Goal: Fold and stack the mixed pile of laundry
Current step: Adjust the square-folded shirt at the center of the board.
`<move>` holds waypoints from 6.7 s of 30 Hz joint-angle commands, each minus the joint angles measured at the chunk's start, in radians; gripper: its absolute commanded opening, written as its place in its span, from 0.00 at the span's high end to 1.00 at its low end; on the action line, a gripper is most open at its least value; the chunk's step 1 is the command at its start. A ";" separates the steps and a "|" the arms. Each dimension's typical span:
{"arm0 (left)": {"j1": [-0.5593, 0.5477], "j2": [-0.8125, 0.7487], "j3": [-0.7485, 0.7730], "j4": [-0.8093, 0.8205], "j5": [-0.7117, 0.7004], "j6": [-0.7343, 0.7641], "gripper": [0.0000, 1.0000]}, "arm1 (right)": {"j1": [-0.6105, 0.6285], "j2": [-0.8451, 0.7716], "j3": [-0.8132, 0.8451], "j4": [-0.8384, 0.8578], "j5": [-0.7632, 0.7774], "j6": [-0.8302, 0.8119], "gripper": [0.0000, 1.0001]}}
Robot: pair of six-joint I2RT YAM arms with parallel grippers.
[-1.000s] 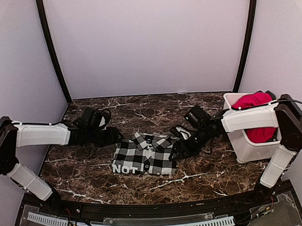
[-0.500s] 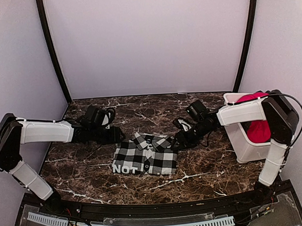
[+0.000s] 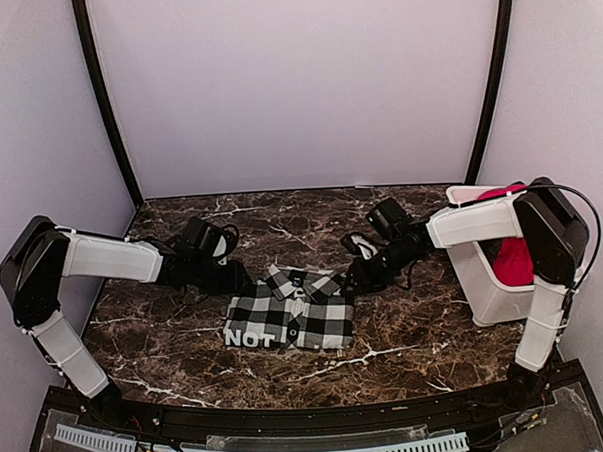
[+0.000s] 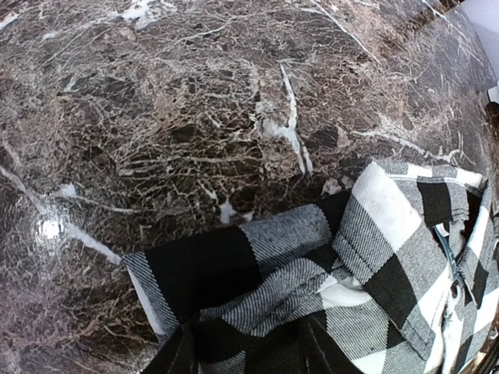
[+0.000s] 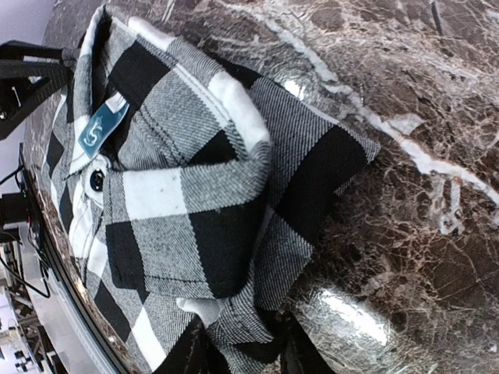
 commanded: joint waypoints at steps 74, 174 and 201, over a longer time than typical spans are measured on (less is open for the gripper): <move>0.039 -0.436 -0.259 0.121 0.218 -0.021 0.24 | -0.007 -0.329 -0.302 0.216 -0.145 0.106 0.42; -0.169 -0.046 -0.037 0.241 0.127 -0.085 0.20 | 0.047 -0.289 -0.329 0.108 -0.141 0.046 0.71; -0.066 0.051 -0.334 0.592 0.334 -0.249 0.03 | 0.029 0.111 -0.213 0.463 -0.277 0.153 0.36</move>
